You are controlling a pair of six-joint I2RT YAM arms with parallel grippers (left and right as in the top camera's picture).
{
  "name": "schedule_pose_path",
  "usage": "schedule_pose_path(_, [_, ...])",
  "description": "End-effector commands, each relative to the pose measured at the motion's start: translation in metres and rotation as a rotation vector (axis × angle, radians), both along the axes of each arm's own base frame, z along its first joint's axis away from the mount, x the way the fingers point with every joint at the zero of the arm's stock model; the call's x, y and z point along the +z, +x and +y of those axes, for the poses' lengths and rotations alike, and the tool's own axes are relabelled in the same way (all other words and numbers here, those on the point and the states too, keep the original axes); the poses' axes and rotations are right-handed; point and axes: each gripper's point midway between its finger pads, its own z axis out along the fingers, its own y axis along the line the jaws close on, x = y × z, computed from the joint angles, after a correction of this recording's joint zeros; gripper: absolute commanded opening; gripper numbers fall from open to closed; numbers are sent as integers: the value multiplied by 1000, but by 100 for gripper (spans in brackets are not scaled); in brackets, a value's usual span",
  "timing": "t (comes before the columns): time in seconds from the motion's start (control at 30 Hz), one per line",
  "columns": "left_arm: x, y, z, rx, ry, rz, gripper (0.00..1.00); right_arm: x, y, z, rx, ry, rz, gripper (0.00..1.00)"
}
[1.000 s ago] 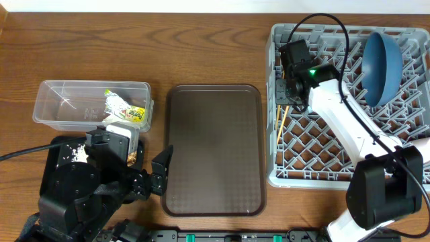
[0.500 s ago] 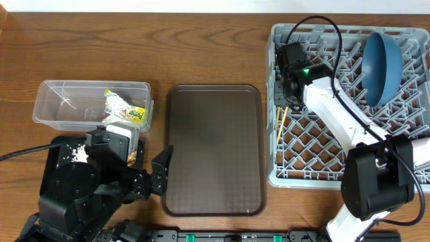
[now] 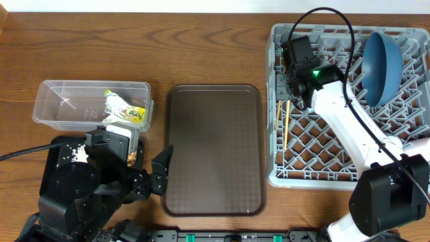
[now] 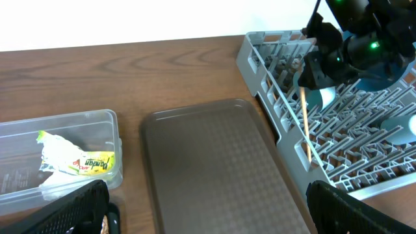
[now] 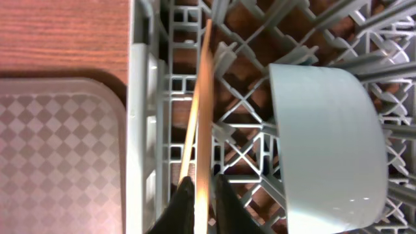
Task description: Sort waste into correct bins and load items into the dishwasher rack
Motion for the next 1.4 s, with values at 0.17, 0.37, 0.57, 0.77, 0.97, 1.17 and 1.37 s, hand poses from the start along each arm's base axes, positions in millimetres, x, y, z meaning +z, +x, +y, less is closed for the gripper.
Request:
schedule_pose_path(0.17, [5,-1,2,5,5,-15,98,11,2,10,39,7,-26,52])
schedule_pose_path(0.37, [5,-1,2,5,5,-15,98,79,-19,51,187,179,-116,52])
schedule_pose_path(0.57, [5,-1,2,5,5,-15,98,182,-76,92,416,264,-371,99])
schedule_pose_path(0.77, [5,-1,2,5,5,-15,98,238,-128,80,510,264,-522,99])
schedule_pose_path(0.97, [5,-1,2,5,5,-15,98,265,-157,38,460,182,-626,99])
schedule_pose_path(1.17, [5,-1,2,5,5,-15,98,263,-181,-6,360,70,-625,99])
schedule_pose_path(1.37, [5,-1,2,5,5,-15,98,269,-197,-35,289,16,-664,99])
